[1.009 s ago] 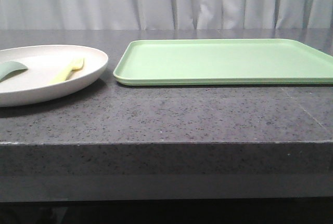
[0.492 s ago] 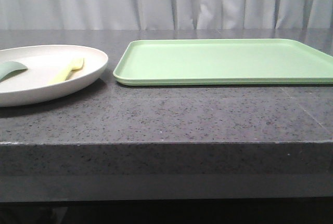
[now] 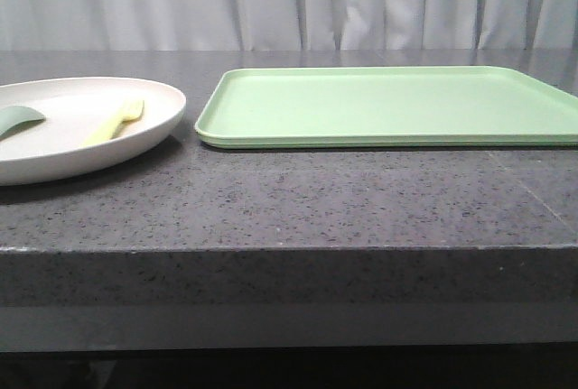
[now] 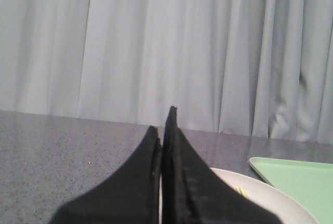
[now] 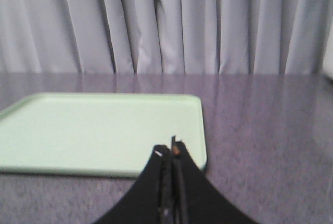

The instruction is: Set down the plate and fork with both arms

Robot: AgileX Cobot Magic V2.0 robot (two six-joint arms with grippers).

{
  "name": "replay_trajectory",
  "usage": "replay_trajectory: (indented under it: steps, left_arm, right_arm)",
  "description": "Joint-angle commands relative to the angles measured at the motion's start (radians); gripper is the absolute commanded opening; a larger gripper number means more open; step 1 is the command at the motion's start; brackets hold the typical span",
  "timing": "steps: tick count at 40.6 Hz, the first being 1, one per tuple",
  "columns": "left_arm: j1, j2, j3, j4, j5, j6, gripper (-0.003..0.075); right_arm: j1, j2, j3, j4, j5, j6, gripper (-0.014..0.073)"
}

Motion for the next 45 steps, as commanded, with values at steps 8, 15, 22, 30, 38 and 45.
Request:
replay_trajectory:
  steps: [8, 15, 22, 30, 38, 45]
  left_arm:
    - [0.0, 0.189, -0.281, 0.018, 0.02, 0.002, -0.0018]
    - [0.0, 0.425, -0.498, 0.083, 0.225, 0.002, -0.0018]
    - [0.0, 0.581, -0.581, 0.163, 0.26, 0.002, -0.0018]
    - [0.0, 0.624, -0.581, 0.163, 0.253, 0.002, -0.0005]
    - [0.0, 0.628, -0.581, 0.161, 0.222, 0.002, 0.0373]
    - [0.0, 0.628, -0.581, 0.161, 0.208, 0.002, 0.0704]
  right_arm:
    - [-0.005, 0.125, -0.327, 0.0, 0.143, 0.007, -0.0067]
    - [-0.005, 0.354, -0.456, 0.0, 0.168, 0.007, -0.0067]
    - [-0.004, 0.515, -0.492, 0.013, 0.157, 0.007, -0.0067]
    - [-0.004, 0.558, -0.492, 0.013, 0.122, 0.007, -0.0037]
    - [-0.004, 0.558, -0.492, 0.013, 0.121, 0.007, 0.0298]
    - [-0.004, 0.558, -0.492, 0.013, 0.12, 0.007, 0.0628]
